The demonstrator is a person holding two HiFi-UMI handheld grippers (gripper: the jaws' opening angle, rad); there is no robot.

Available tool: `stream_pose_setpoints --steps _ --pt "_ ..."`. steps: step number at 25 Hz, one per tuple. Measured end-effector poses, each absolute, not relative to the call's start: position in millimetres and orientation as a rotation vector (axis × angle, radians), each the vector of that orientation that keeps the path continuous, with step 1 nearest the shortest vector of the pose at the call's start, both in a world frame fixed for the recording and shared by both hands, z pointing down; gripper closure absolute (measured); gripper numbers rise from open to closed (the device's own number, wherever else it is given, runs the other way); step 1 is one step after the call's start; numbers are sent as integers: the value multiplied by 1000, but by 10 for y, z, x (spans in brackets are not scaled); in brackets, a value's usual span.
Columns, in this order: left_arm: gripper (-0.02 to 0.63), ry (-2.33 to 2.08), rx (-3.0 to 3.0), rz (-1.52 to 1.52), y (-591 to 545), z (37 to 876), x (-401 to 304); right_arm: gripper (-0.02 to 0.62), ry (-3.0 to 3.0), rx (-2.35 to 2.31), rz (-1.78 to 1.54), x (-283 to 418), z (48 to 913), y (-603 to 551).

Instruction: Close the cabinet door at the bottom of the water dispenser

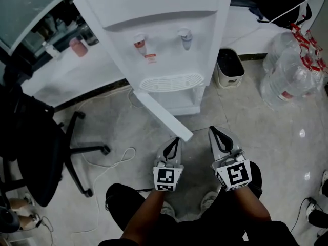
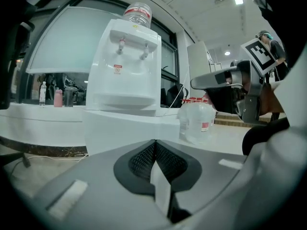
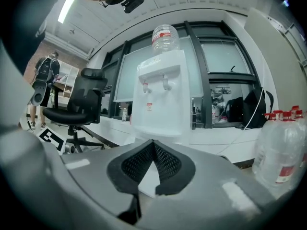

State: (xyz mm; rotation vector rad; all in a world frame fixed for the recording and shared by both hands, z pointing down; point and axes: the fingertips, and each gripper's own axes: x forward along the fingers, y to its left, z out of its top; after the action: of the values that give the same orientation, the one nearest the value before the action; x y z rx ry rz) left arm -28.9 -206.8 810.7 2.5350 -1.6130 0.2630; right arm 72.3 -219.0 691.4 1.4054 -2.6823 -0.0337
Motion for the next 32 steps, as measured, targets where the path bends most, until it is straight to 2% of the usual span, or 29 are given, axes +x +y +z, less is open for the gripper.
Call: stream_pose_setpoints --steps 20,32 --pt "588 -1600 2625 242 -2892 7974 222 592 -2646 1421 -163 972 7210 -2304" --pt "588 -1592 2675 266 -3370 7949 423 592 -2610 1290 -216 872 7466 -2368"
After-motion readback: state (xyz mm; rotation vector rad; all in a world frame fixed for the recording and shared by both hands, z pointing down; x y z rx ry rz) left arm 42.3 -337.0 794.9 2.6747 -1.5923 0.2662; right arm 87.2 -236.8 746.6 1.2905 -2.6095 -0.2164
